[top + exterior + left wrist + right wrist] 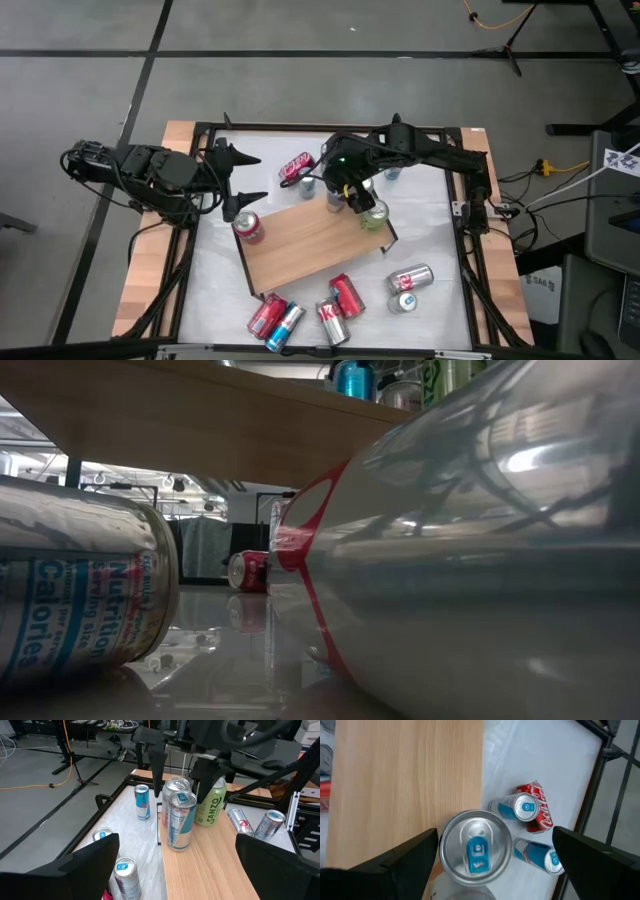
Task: Place canned beverage on shelf
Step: Put the blue soda can on the shelf aligned with the other blue soda can
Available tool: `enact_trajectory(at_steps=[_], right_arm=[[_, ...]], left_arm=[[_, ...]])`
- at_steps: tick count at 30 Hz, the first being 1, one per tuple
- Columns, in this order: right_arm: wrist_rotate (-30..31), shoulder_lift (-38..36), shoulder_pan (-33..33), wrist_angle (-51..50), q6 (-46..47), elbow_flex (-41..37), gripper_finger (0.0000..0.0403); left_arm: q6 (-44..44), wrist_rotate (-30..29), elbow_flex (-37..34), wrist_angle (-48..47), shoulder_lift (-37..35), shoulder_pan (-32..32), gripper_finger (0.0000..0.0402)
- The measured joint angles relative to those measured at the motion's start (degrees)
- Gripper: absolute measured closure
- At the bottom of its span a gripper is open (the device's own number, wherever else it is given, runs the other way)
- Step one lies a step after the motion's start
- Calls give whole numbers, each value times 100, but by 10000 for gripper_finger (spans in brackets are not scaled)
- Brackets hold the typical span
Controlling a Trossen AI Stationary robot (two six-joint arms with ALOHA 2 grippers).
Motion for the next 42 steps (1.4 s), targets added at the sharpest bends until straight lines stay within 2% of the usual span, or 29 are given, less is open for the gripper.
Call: enact_trajectory(at_steps=[7, 12, 19, 24, 32, 39, 42], right_arm=[[-1, -247, 129, -53, 579, 4, 22], [2, -595, 543, -68, 1116, 4, 22], [0, -1048, 1441, -81, 2715, 7, 22], [88, -1099, 2174, -180, 3972, -11, 22], [647, -1097, 3285, -508, 5777, -576, 22], [649, -1089, 4027, -508, 7304, -1307, 22], [649, -1086, 4260, -507, 7599, -1619, 22]], left_arm=[[0, 32, 0, -14, 0, 0, 7], [0, 38, 0, -22, 0, 0, 7], [1, 171, 0, -21, 0, 0, 7], [0, 195, 0, -22, 0, 0, 7], [0, 195, 0, -24, 0, -2, 7], [0, 195, 0, -24, 0, -2, 7], [0, 193, 0, -24, -1, -2, 7]])
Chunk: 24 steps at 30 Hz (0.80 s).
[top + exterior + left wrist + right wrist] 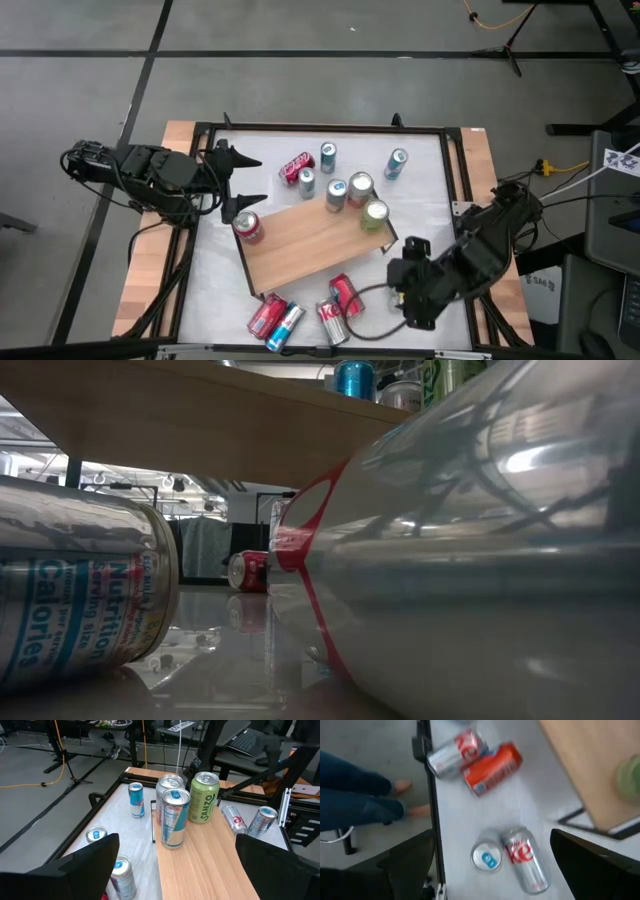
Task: Place canned beverage on shelf
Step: Put the blue soda can on the shelf aligned with the other blue soda can
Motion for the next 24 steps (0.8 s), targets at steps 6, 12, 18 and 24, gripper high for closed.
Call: enact_trajectory(at_steps=[6, 12, 18, 24], right_arm=[[-4, 2, 251, 50, 15, -658, 22], [-365, 2, 229, 204, 16, -1285, 22], [-833, 2, 238, 617, -132, -1798, 22], [-1063, 2, 238, 1095, -776, -2136, 22]], left_arm=[[0, 0, 0, 0, 1, 0, 7], [0, 0, 0, 0, 1, 1, 7], [0, 0, 0, 0, 1, 2, 7], [-2, -2, -1, 1, 1, 4, 7]])
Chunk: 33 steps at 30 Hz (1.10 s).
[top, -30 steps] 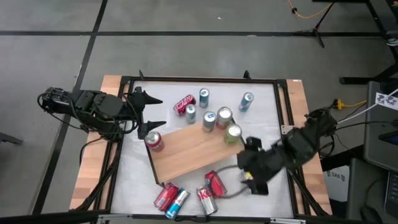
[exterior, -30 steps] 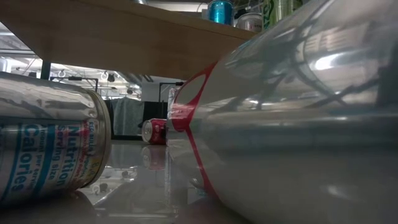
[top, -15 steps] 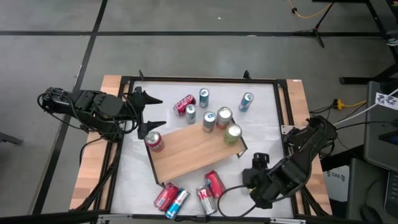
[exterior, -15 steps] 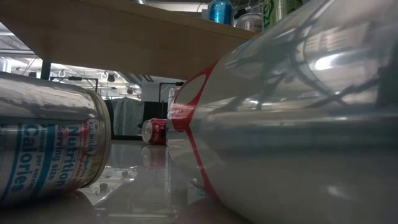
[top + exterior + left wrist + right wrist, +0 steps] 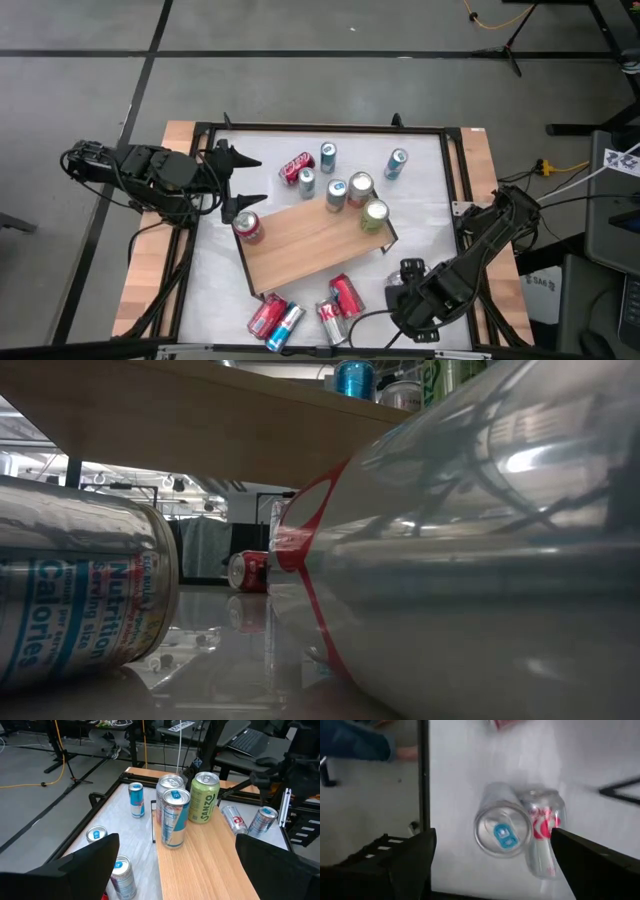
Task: Place canned beverage on shelf
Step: Put the blue soda can on the shelf aligned with the other blue soda can
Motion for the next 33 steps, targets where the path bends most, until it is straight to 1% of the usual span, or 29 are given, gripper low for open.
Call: enact_trajectory(at_steps=[4, 10, 16, 25, 33], right_arm=[[17, 0, 0, 49, -659, -125, 22], [142, 0, 0, 50, -1288, -368, 22], [3, 0, 0, 92, -1354, -643, 22], [1, 0, 0, 445, -1367, -924, 22], [3, 0, 0, 531, -1602, -1135, 22]], left_arm=[[0, 0, 1, 1, 0, 0, 7], [-2, 0, 1, -1, 0, 0, 7], [-2, 0, 1, 1, -2, 0, 7], [-2, -2, 1, -1, 0, 0, 7], [-1, -2, 1, -1, 0, 0, 7]])
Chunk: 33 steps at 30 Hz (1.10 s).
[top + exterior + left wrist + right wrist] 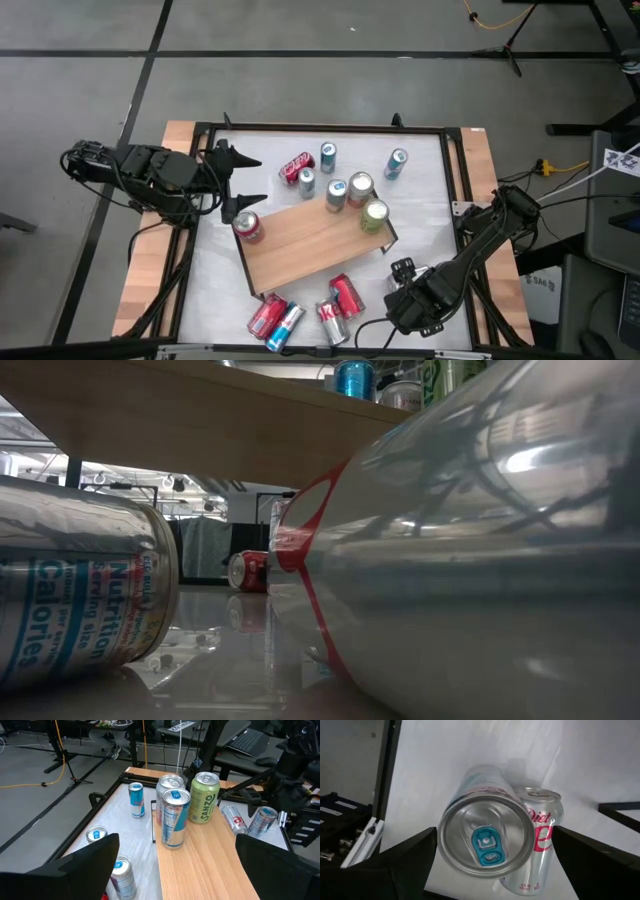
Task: Place canned beverage on shelf
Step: Put the blue soda can on the shelf aligned with the other blue soda can
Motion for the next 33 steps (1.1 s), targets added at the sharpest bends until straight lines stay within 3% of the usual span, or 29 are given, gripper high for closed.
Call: enact_trajectory(at_steps=[7, 22, 33], right_arm=[[57, 0, 0, 96, -18, -35, 36], [61, 0, -2, 112, -12, -31, 191], [61, 0, -7, 554, -9, -31, 162]], left_arm=[[1, 0, 0, 0, 0, 0, 7], [1, 0, 0, 0, 0, 0, 7], [1, 0, 0, 0, 0, 0, 7]])
